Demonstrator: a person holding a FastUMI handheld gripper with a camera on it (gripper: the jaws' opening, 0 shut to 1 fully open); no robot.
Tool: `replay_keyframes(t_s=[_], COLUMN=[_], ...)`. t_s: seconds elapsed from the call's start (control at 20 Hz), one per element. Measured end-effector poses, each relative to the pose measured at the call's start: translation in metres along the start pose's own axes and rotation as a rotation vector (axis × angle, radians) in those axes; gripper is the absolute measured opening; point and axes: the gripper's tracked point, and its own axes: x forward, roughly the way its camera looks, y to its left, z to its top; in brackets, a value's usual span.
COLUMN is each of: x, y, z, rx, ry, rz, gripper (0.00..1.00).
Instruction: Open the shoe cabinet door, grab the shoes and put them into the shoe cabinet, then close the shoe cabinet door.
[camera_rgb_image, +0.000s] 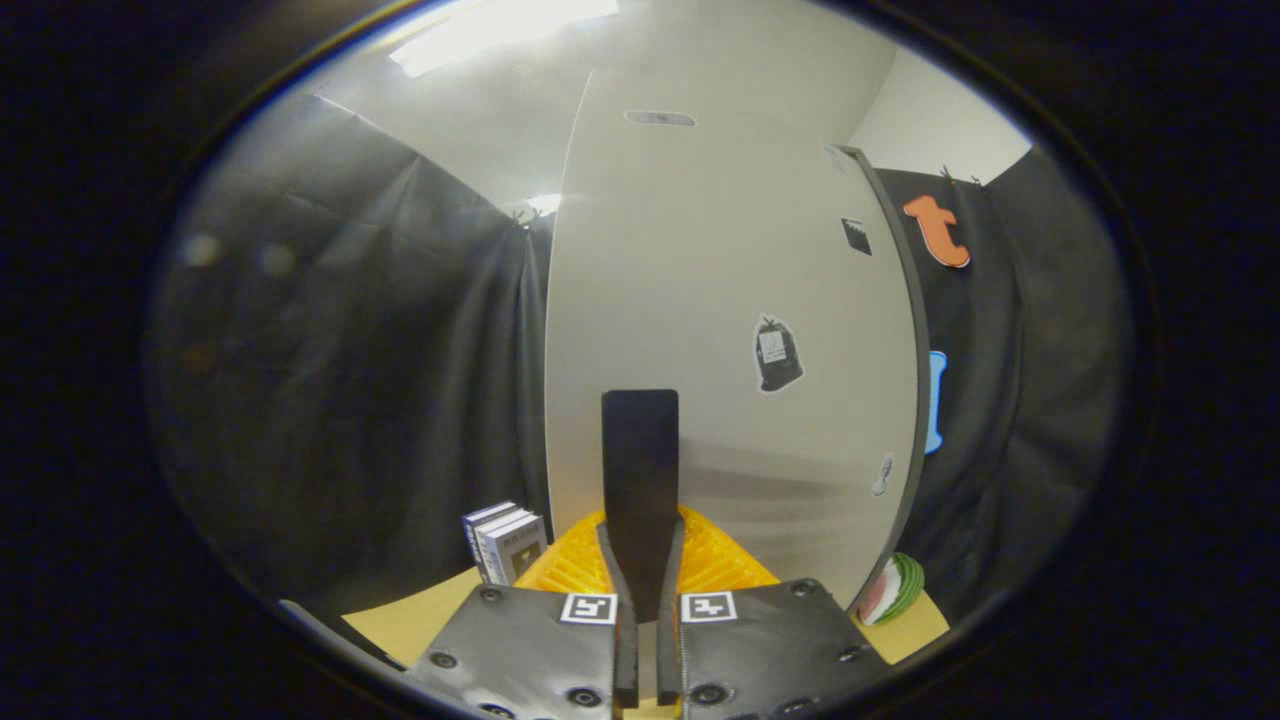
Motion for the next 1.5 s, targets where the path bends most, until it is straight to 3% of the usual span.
replay_keyframes(t_s=[0.2, 0.4, 0.7, 1.0, 1.25, 1.5], x=[-0.027, -0.060, -0.093, -0.145, -0.163, -0.157], y=[-0.021, -0.050, -0.104, -0.185, -0.235, -0.240], z=[0.003, 0.006, 0.011, 0.025, 0.025, 0.021], rx=[0.013, 0.002, -0.088, -0.131, -0.088, -0.069], ry=[-0.006, -0.008, -0.006, -0.031, -0.049, -0.031], rz=[0.018, -0.032, -0.168, -0.355, -0.418, -0.384], gripper=[0.09, 0.09, 0.08, 0.03, 0.03, 0.02])
